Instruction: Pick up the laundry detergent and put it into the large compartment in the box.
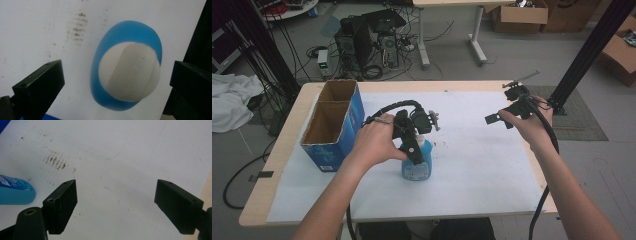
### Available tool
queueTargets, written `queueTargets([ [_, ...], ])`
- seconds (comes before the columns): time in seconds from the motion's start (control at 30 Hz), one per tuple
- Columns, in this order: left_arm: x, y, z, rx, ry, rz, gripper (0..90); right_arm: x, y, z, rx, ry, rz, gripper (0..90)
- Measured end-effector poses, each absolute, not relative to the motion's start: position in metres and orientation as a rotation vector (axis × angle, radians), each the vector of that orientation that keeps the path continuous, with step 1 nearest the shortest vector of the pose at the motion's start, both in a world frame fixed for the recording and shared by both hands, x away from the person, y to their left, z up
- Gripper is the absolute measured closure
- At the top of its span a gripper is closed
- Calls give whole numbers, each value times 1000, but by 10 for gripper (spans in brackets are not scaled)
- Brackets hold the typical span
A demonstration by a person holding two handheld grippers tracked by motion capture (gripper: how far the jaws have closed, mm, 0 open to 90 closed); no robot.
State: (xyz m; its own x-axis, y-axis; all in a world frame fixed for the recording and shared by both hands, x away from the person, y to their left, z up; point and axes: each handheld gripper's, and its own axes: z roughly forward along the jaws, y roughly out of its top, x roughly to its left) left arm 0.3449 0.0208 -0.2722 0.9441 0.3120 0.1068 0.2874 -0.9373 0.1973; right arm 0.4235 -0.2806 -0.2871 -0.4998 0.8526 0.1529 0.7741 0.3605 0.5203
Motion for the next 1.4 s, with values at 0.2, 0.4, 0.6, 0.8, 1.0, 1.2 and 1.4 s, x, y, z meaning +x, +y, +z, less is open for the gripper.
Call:
queueTargets([
  [0.2,346,19,-281,2917,457,190,1,424,-281,-289,1487,2474,823,187],
  [0.4,347,19,-287,2928,470,210,1,424,-281,-290,1491,2472,827,186],
  [0.6,348,18,-289,2926,465,207,1,424,-282,-291,1491,2471,831,186],
  [0.8,348,18,-288,2932,449,195,17,424,-283,-291,1493,2468,831,186],
  [1.0,348,19,-287,2922,449,183,57,424,-282,-290,1492,2470,831,186],
  [1.2,348,19,-286,2915,449,164,86,424,-281,-290,1487,2474,829,186],
  [1.4,348,19,-286,2921,436,150,119,423,-282,-290,1491,2471,826,186],
])
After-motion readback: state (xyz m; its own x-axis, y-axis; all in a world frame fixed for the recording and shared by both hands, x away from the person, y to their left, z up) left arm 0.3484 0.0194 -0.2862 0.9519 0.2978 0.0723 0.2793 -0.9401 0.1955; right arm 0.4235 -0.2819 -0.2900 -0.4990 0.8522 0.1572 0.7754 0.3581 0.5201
